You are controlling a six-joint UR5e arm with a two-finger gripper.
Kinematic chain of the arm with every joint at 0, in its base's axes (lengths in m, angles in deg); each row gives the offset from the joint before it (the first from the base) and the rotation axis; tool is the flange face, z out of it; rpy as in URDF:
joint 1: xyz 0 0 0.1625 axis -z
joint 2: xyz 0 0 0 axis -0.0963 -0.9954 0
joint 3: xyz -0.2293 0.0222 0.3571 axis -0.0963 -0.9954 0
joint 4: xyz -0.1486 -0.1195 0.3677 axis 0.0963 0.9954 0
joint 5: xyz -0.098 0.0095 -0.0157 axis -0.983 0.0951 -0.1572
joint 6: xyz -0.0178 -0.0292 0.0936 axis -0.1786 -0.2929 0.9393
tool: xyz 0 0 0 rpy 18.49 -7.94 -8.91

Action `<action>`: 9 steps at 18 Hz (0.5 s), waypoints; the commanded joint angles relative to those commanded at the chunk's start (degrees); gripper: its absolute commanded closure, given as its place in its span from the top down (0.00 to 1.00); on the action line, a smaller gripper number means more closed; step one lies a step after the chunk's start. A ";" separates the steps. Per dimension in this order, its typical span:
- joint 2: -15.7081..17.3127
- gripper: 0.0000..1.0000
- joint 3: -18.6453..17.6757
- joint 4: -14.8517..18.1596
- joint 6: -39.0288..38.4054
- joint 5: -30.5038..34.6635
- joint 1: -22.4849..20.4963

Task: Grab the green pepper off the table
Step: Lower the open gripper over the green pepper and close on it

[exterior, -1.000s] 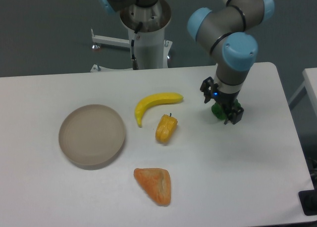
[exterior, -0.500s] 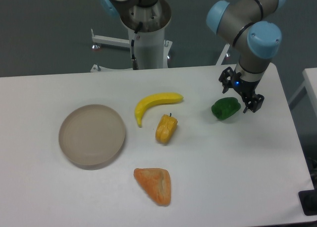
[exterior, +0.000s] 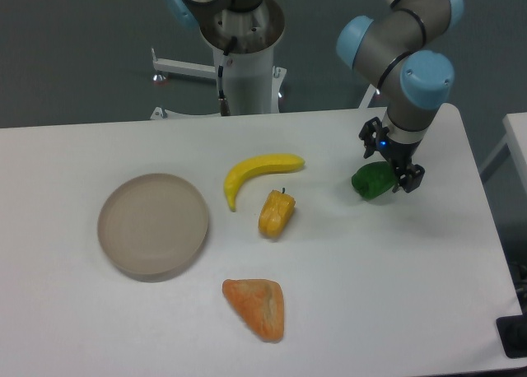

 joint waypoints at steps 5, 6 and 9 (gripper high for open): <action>-0.26 1.00 -1.67 -0.09 0.09 -0.09 0.00; -0.52 1.00 -1.67 -0.70 0.26 -0.09 0.00; -1.05 0.88 -2.11 -3.34 1.14 -0.09 0.09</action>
